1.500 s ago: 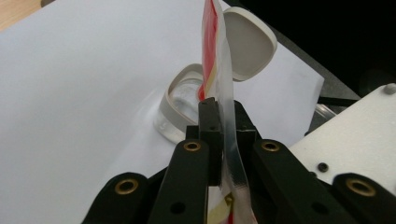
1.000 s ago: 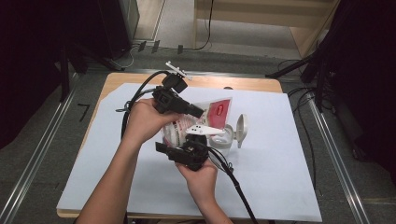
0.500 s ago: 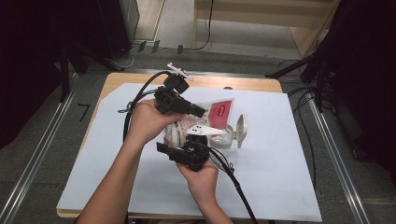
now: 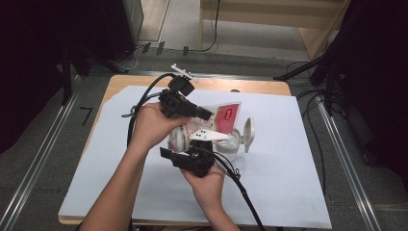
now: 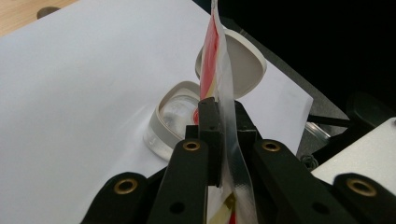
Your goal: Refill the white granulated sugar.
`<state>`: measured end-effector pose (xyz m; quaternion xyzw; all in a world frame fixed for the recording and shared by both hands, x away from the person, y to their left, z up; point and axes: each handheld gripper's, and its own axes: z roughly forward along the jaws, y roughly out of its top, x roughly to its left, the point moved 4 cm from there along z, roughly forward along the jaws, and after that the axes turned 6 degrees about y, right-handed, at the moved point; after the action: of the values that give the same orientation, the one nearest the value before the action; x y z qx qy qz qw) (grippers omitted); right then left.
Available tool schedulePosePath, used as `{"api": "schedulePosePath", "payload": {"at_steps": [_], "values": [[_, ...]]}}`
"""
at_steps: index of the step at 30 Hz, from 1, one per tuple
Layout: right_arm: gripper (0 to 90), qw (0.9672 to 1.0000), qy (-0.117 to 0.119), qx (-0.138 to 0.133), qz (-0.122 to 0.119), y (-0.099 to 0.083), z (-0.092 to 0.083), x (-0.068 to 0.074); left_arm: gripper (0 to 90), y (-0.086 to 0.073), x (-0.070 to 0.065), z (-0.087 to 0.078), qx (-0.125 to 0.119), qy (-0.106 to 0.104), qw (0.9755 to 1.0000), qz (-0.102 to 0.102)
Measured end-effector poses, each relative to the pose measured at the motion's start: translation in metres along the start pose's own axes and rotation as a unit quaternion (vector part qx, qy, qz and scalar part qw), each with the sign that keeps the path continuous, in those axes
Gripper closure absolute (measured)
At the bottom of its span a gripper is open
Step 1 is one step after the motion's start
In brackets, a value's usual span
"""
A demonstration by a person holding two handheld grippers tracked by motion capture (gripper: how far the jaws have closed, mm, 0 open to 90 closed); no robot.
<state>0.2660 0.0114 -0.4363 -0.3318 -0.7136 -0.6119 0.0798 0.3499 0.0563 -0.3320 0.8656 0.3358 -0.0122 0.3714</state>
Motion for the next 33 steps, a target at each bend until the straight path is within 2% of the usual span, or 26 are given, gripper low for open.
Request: {"api": "schedulePosePath", "payload": {"at_steps": [15, 24, 33], "values": [[61.5, 1.0, -0.003, 0.002, -0.002, -0.0002, -0.0002, -0.0002, 87.7, -0.0003, -0.0005, -0.0003, -0.001, 0.002, 1.0, 0.002], [61.8, 0.9999, -0.006, 0.006, -0.014, -0.001, -0.0003, 0.0002, 87.6, -0.0004, -0.0005, -0.0002, -0.002, 0.003, 1.0, 0.001], [62.0, 0.9999, -0.004, 0.005, -0.009, -0.0006, -0.0008, 0.0007, 87.3, -0.0001, -0.0013, 0.0, -0.007, 0.0, 1.0, 0.002]]}}
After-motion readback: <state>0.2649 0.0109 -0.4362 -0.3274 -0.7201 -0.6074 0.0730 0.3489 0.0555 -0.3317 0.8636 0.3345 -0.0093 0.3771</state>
